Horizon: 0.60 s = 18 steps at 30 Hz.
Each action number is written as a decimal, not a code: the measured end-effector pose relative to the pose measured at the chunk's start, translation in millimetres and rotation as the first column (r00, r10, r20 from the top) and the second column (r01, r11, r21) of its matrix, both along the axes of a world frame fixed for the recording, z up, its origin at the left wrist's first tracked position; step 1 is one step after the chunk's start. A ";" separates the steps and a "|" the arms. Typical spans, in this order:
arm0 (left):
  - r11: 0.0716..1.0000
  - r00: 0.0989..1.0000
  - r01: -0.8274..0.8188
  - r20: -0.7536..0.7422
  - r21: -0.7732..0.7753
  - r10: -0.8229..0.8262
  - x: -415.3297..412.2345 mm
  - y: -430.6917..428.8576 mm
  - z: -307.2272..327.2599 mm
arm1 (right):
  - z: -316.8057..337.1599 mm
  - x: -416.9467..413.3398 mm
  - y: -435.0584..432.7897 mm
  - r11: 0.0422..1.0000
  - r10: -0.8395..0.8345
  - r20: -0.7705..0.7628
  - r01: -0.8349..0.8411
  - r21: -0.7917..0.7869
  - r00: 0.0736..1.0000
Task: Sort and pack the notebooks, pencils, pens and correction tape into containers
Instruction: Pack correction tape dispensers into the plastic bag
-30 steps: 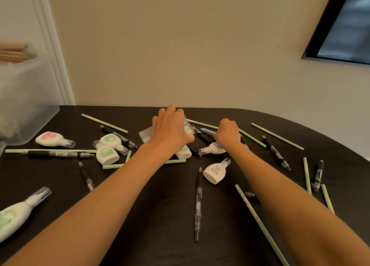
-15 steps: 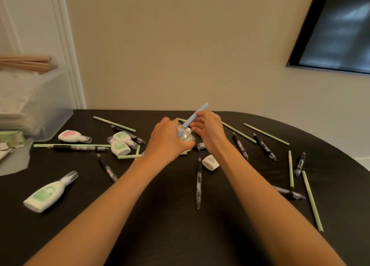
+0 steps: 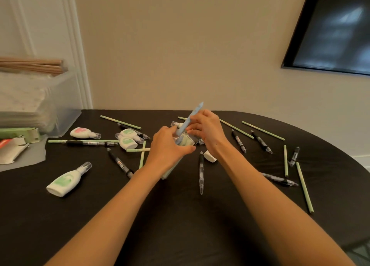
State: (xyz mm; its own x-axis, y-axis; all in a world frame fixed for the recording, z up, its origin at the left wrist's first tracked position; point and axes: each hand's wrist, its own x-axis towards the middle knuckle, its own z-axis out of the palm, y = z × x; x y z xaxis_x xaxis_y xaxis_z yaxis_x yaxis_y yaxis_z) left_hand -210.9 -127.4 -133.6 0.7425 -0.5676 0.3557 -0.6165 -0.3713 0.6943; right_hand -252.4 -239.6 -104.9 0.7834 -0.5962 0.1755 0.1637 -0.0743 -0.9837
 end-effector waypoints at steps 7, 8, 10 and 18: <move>0.990 0.999 -0.030 -0.025 -0.141 0.027 -3.5 3.6 -7.1 | 1.6 -3.8 5.5 0.955 0.057 -0.304 -0.141 -0.260 0.951; 0.987 0.999 -0.033 -0.039 -0.157 0.027 -3.0 5.2 -8.0 | 2.0 -5.1 6.5 0.964 0.067 -0.262 -0.130 -0.233 0.963; 0.984 0.997 -0.044 -0.074 -0.171 0.031 -1.8 8.8 -10.4 | 1.0 -7.2 8.4 0.976 0.073 -0.123 -0.096 -0.195 0.990; 0.956 0.989 -0.039 -0.148 -0.291 -0.005 -5.5 21.8 -18.7 | 1.1 0.3 28.6 0.882 0.035 -0.135 -0.095 -0.462 0.990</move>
